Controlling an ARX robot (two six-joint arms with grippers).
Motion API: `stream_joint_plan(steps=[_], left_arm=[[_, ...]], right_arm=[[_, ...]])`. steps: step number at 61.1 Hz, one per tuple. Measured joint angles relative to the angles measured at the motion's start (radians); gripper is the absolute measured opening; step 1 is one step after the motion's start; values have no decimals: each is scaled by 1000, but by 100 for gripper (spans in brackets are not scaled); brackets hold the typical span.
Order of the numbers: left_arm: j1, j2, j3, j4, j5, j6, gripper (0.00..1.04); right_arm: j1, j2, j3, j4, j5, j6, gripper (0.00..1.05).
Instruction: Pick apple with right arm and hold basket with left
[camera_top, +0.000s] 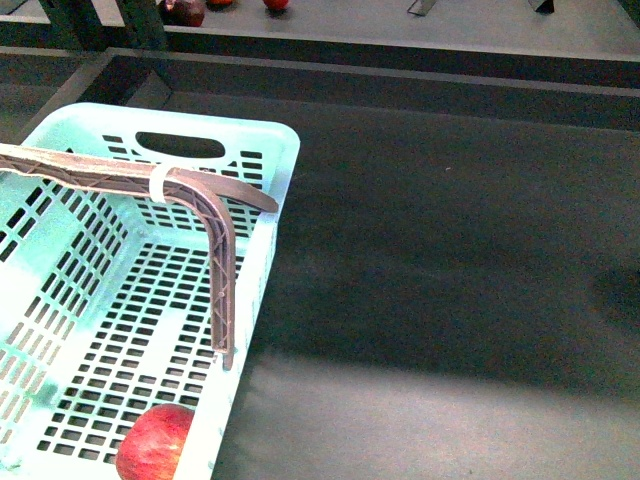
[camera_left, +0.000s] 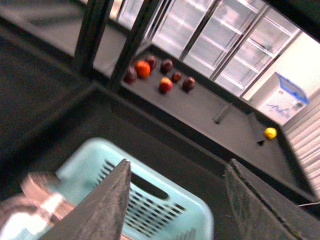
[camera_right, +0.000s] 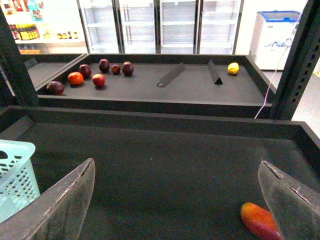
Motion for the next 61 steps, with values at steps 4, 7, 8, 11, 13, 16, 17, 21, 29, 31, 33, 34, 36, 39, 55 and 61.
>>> stream_joint_plan(steps=[4,7,8,11,13,16,17,21,29,31,33,34,36,39,55,61], left_arm=[[10,-45,-31,24,5,188,43],[35,-71,-57,24,44,278,34],[50,-81,-69,23,64,296,31],[71,-104,-92,16,74,338,22],[79,-119,-105,11,73,357,16],[84,-151,-126,-1,75,378,6],[84,-157,-129,-3,77,380,4],[85,-196,-150,-19,79,392,3],[85,-273,-183,-63,80,402,3],[85,-294,-192,-77,79,403,3],[85,-311,-198,-87,80,405,3],[85,-322,-201,-95,80,405,3],[85,-338,-206,-106,80,406,3],[85,-365,-216,-124,79,406,3],[85,-485,-262,-183,80,409,3],[85,-546,-262,-240,80,409,3]], right_arm=[[0,0,0,0,0,0,96],[0,0,0,0,0,0,96],[0,0,0,0,0,0,96],[0,0,0,0,0,0,96],[0,0,0,0,0,0,96],[0,0,0,0,0,0,96],[0,0,0,0,0,0,96],[0,0,0,0,0,0,96],[0,0,0,0,0,0,96],[0,0,0,0,0,0,96],[0,0,0,0,0,0,96],[0,0,0,0,0,0,96],[0,0,0,0,0,0,96],[0,0,0,0,0,0,96],[0,0,0,0,0,0,96],[0,0,0,0,0,0,96]])
